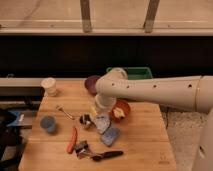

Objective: Wipe table surface with towel

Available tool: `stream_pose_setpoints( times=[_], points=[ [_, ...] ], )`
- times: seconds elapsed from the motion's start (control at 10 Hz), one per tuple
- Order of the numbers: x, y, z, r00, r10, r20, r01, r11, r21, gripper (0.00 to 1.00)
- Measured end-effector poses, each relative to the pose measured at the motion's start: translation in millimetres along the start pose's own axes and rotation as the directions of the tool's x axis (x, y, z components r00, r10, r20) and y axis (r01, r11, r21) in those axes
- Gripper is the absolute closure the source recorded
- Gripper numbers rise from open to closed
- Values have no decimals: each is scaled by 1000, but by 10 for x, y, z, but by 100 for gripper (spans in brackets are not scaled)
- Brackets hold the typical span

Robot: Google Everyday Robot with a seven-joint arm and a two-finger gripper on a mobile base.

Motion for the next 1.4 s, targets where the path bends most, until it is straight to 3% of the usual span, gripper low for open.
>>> stream_pose_setpoints(
  times=[0.2, 0.3, 0.7, 1.2, 1.4],
  points=[
    [33, 245, 218, 998, -50, -38, 50, 999, -9, 36],
    [66, 252, 293, 997, -53, -54, 53, 999, -8, 36],
    [43, -7, 571, 993, -33, -112, 34, 999, 11, 36],
    [-20, -361, 882, 988, 17, -154, 1, 993, 118, 36],
    [14, -510, 927, 986, 51, -160, -28, 989, 144, 36]
  ],
)
